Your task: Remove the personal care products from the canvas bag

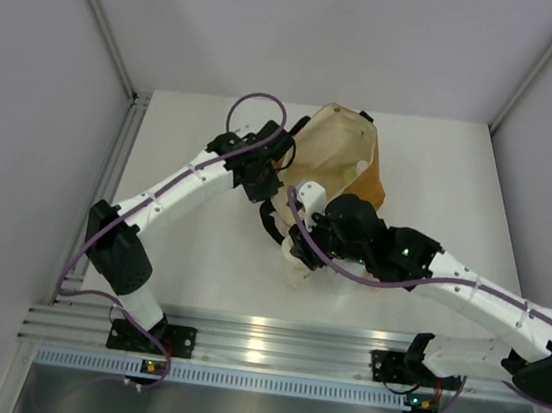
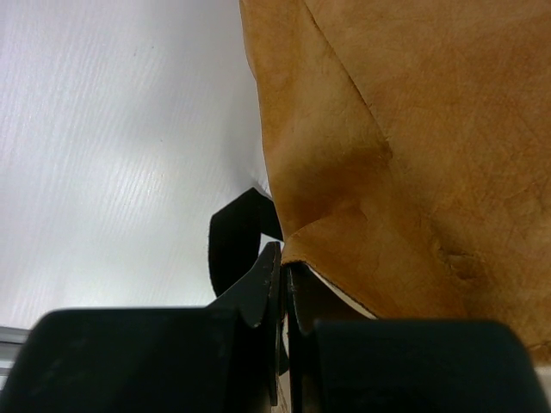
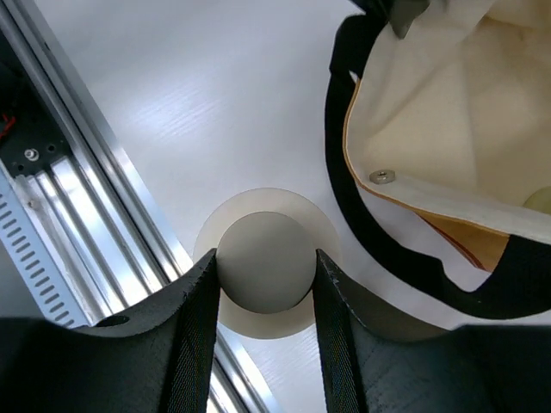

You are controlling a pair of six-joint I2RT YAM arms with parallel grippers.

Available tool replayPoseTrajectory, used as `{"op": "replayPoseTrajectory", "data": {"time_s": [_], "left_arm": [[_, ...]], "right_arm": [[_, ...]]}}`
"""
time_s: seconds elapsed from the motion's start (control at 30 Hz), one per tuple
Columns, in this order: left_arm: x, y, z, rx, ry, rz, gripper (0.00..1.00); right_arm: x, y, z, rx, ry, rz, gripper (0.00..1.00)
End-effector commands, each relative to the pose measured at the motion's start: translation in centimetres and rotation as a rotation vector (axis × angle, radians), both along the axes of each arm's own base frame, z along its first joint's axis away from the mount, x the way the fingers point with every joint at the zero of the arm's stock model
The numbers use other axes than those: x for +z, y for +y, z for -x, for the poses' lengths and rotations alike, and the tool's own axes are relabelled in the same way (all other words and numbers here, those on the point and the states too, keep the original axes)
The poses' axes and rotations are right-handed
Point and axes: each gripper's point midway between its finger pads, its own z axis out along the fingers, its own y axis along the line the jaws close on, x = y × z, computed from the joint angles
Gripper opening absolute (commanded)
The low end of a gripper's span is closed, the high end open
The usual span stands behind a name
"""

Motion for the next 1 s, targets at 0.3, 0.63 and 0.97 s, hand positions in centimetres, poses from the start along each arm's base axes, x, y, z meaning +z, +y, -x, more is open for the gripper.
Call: {"op": "replayPoseTrajectory", "data": {"time_s": [0.3,0.63,0.97], "left_arm": [[0.8,-0.1,-1.0,-0.013,-0.024,0.0,0.0],[0.8,-0.2,-0.9,-0.014,-0.021,0.006,0.0],[0.8,-0.2,-0.8,-0.014,-0.02,0.007,0.0]], "right_arm": [[2.6,1.5,-1.0,-0.02,-0.252,-0.352,0.0],[-1.9,1.3,-1.1,-0.051,-0.211,-0.314,0.0],[-4.0,1.0,-0.9,-0.082,-0.153,-0.3,0.0]]}}
